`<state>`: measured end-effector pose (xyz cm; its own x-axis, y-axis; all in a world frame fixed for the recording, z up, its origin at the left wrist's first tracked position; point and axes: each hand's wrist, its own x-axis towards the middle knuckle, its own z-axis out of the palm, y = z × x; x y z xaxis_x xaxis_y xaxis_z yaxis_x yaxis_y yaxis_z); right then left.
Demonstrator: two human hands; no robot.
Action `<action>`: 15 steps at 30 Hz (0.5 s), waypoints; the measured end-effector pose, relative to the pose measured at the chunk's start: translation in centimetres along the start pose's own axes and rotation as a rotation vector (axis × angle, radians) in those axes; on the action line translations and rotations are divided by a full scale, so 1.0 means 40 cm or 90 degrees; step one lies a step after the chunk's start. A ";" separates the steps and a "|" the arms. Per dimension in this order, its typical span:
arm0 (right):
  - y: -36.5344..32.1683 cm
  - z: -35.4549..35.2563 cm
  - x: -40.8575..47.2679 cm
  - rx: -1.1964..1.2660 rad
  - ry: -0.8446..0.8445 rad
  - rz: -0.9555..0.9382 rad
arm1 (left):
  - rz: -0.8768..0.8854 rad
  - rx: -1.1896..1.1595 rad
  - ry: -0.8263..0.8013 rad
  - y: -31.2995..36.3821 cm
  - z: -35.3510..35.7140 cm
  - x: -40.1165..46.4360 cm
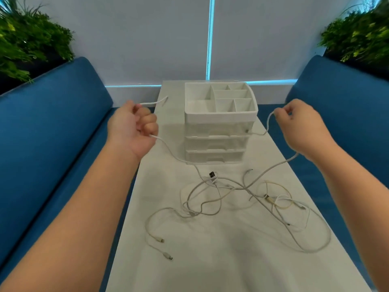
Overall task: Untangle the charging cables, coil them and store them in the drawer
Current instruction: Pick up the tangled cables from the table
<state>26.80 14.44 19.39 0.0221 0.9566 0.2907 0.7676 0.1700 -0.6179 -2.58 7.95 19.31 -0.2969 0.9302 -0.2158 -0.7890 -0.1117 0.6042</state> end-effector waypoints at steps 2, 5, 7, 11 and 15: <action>-0.009 -0.006 -0.002 0.081 -0.006 -0.010 | -0.038 0.017 -0.019 0.010 -0.013 -0.001; -0.067 0.007 -0.035 0.253 -0.061 -0.047 | -0.112 0.098 -0.045 -0.046 -0.006 -0.012; -0.119 0.023 -0.064 0.344 -0.113 -0.079 | -0.151 0.150 -0.069 -0.108 0.009 -0.024; -0.187 0.081 -0.131 0.292 -0.197 -0.168 | -0.210 0.148 -0.130 -0.198 0.035 -0.044; -0.173 0.148 -0.183 0.303 -0.221 -0.160 | -0.215 0.135 -0.155 -0.201 0.041 -0.040</action>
<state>17.51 7.68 17.22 -0.3909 0.8815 0.2649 0.3519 0.4091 -0.8419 5.11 7.93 16.06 0.1129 0.9601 -0.2558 -0.6849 0.2617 0.6800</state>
